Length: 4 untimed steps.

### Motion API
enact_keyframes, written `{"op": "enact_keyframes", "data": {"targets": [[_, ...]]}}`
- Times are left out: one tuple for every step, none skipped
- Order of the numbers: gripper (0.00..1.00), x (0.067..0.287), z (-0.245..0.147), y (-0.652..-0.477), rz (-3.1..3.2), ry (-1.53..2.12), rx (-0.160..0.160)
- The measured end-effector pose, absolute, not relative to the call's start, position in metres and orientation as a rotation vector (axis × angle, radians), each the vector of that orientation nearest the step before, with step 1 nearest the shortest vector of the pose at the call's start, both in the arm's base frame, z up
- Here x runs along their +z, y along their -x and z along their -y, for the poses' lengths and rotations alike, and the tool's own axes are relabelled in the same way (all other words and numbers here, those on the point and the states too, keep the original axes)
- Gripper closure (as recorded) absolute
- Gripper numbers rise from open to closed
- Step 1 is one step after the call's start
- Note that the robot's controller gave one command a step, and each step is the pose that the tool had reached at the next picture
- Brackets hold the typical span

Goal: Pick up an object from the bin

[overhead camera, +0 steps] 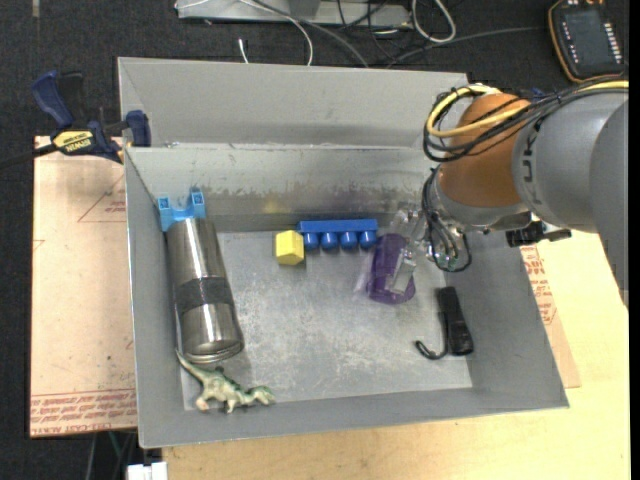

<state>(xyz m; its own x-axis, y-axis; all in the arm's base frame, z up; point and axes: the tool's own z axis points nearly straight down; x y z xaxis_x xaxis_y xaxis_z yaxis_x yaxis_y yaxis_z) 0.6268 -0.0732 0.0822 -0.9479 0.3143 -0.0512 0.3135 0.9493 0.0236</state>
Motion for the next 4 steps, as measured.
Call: {"op": "enact_keyframes", "data": {"targets": [[0.0, 0.101, 0.091, -0.598, -3.082, -0.192, 0.016], [0.0, 0.083, 0.07, -0.613, -2.991, -0.753, 0.037], [0.0, 0.08, 0.052, -0.582, -2.963, -0.789, 0.04], [0.0, 0.076, 0.069, -0.612, -2.929, -0.906, 0.054]]}}
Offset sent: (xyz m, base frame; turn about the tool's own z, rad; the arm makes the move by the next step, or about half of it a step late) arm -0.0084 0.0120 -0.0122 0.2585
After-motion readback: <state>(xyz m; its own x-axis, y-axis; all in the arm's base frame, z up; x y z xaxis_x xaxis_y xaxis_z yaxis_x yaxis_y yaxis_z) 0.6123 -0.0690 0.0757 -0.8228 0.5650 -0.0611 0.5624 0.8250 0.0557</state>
